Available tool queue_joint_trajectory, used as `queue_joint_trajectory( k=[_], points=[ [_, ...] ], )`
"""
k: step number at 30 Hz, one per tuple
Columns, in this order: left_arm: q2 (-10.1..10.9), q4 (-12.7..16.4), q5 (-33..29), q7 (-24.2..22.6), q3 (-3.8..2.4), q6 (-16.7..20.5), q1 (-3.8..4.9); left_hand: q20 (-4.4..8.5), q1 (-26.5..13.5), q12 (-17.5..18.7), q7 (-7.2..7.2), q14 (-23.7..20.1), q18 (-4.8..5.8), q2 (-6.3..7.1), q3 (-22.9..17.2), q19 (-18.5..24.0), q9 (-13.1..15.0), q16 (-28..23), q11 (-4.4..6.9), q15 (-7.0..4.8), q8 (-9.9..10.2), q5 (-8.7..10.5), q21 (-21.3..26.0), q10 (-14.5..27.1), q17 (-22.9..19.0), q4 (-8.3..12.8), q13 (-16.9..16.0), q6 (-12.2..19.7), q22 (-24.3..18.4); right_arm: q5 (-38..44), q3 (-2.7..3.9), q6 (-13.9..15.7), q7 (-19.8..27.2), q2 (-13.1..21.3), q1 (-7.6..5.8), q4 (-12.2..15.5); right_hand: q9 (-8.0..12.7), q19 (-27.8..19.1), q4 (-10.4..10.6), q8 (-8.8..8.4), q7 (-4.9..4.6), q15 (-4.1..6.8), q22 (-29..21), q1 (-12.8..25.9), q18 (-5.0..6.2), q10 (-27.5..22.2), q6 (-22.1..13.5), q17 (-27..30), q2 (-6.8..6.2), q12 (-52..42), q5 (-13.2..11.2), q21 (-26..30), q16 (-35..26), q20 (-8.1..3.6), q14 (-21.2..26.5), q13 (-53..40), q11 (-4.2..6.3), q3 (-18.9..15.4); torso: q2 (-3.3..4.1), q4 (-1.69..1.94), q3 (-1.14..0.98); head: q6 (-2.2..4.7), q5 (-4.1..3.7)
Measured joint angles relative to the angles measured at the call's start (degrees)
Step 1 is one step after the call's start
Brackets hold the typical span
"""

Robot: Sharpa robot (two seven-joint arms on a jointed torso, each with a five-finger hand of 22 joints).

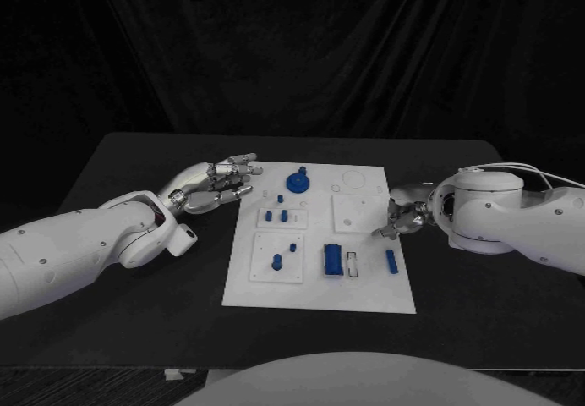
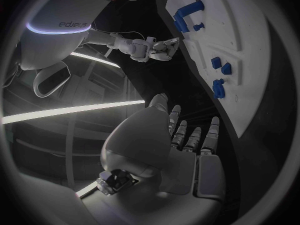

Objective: Assemble the parts on the task board

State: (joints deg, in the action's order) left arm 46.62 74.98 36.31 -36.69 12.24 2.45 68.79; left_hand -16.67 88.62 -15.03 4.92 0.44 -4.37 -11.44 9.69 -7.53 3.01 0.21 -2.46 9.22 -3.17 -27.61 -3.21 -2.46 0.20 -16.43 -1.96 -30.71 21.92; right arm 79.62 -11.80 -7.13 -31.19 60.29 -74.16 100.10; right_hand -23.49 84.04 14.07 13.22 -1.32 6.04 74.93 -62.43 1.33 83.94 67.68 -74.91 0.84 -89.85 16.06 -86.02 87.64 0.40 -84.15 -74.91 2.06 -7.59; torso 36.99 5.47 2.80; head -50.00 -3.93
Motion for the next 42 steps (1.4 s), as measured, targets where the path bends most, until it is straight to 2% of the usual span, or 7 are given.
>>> queue_joint_trajectory(
  k=[2,4,19,27,31,42],
  points=[
    [0.0,0.0,0.0,0.0,0.00,0.0,0.00,0.00,0.0,0.0,0.00,0.0,0.00,0.00,0.0,0.0,0.0,0.0,0.00,0.00,0.0,0.00,0.0,0.0,0.0,0.0,0.0,0.0,0.0,0.1,0.00,-1.0,-0.5,-0.1,0.00,-0.1,1.0,0.0,-0.9,-1.37,0.00,0.00,0.0,-1.4,0.00,0.0,0.0,0.0,-0.53,0.0,1.0,0.0,-0.2,0.00,0.0,0.0,0.00,0.9,0.01,0.01,0.01,0.00,0.02],
    [0.0,0.0,0.0,-0.1,0.00,0.0,-0.01,0.00,0.0,-0.3,0.00,0.0,0.00,0.00,0.0,0.0,0.0,0.0,-0.20,0.00,0.0,0.00,0.0,-0.2,0.0,0.0,0.0,0.0,0.0,0.2,0.00,-1.8,-1.1,-0.1,0.00,-0.2,1.4,0.0,-1.1,-1.82,0.00,0.00,0.0,-1.6,0.00,0.0,0.0,0.0,-0.60,0.0,1.0,0.0,-0.2,0.00,0.0,0.0,0.00,1.1,0.01,0.02,0.01,0.00,-0.13],
    [-0.1,0.0,0.0,-0.2,0.00,0.0,-0.06,0.00,0.0,-0.3,0.00,0.0,0.00,0.00,0.0,0.0,0.0,0.0,-0.20,0.00,0.0,0.00,0.0,-0.2,0.0,0.0,-0.1,0.0,0.0,0.4,0.00,-4.4,-2.9,-0.5,0.16,-0.4,1.8,0.0,-1.4,-2.20,0.00,0.00,0.0,-1.9,0.01,0.0,0.0,0.0,-0.90,0.0,1.0,0.3,-0.2,0.00,0.0,0.0,0.00,1.4,0.01,0.04,0.02,0.00,-0.49],
    [-0.1,-0.1,0.0,-0.2,0.00,0.0,-0.09,0.00,0.0,-0.3,0.00,0.0,0.00,0.00,0.0,0.0,0.0,0.0,-0.20,0.00,0.0,0.00,0.0,-0.2,0.0,0.0,-0.1,0.0,0.0,0.1,0.01,-4.8,-3.3,-1.0,0.98,-0.8,2.2,0.0,-0.7,-2.88,-0.21,0.00,0.0,-1.8,0.01,0.0,0.2,0.0,-0.84,0.0,0.6,0.5,-0.5,0.00,0.0,0.0,0.00,2.2,0.00,0.01,0.03,0.00,-0.43],
    [-0.1,-0.1,0.0,-0.2,0.00,0.0,-0.14,0.00,0.0,-0.3,0.00,0.0,0.00,0.00,0.0,0.0,0.0,0.0,-0.20,0.00,0.0,0.00,0.0,-0.2,0.0,0.0,-0.1,0.0,0.0,-0.2,0.00,-4.9,-3.4,-1.1,1.50,-0.8,2.3,0.0,-0.5,-2.88,-0.21,0.00,0.0,-1.4,0.01,0.0,0.2,0.0,-0.37,0.0,0.2,0.8,-0.5,0.00,0.0,0.0,0.00,2.3,0.02,0.01,0.03,0.00,-0.41],
    [-0.1,-0.1,0.0,-0.2,0.00,0.0,-0.24,0.00,0.0,-0.7,0.21,0.0,0.00,0.00,0.0,0.0,0.0,0.0,-0.20,0.00,0.0,0.00,0.0,-0.2,0.0,0.0,0.0,-0.2,0.0,-1.3,0.00,-4.9,-3.5,-1.1,2.18,-0.9,2.3,0.0,-0.4,-3.09,-0.21,0.00,0.0,-1.1,0.01,0.0,0.2,0.0,-0.61,0.0,0.0,1.2,-0.7,0.01,0.0,0.0,-0.01,2.5,0.02,0.03,0.03,0.00,-0.44]
  ],
)
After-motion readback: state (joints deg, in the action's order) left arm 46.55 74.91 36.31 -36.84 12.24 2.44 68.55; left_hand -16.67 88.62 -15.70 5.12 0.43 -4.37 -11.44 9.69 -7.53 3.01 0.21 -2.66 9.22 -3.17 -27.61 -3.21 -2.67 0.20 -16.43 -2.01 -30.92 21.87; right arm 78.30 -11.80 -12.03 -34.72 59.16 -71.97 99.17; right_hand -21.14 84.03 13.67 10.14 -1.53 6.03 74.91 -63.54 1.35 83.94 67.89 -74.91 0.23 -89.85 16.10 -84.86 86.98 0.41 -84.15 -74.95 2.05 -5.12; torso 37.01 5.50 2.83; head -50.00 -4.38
